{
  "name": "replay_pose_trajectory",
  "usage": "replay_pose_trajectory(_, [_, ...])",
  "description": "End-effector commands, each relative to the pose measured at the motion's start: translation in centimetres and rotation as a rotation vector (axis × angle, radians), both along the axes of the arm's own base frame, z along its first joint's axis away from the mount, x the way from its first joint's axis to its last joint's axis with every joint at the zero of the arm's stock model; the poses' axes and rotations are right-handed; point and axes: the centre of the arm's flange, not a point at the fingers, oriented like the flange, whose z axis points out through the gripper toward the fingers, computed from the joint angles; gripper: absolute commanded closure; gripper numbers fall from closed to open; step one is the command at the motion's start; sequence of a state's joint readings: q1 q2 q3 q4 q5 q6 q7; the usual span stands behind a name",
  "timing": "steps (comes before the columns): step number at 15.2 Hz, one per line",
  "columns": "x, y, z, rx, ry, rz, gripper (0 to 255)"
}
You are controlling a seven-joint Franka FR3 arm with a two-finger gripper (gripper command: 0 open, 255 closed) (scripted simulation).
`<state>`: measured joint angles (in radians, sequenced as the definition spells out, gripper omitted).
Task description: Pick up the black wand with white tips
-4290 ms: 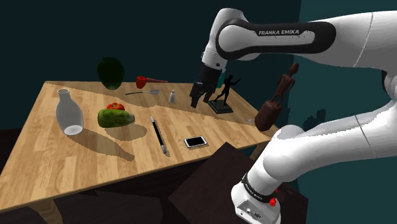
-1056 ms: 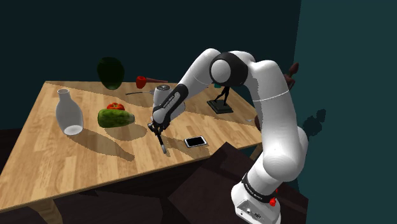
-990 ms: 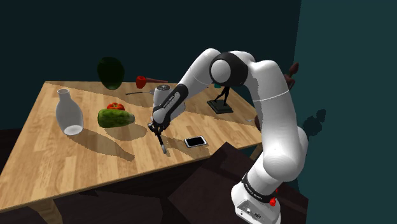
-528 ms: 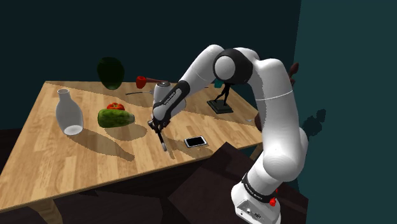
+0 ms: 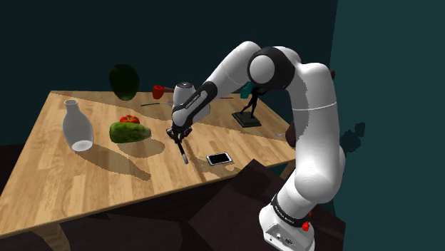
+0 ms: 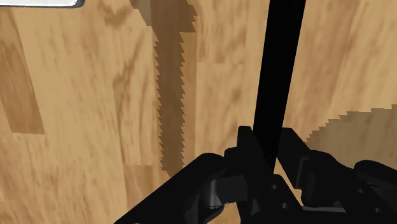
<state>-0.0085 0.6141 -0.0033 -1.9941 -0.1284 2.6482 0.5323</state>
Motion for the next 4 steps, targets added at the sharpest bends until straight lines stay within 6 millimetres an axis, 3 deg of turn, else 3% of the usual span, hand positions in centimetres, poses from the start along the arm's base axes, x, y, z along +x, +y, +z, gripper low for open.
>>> replay_pose_trajectory(1, [-0.07,0.08,1.05,0.000,0.000,0.000,255])
replay_pose_trajectory(4, [-0.07,0.08,1.66,0.000,0.000,0.000,255])
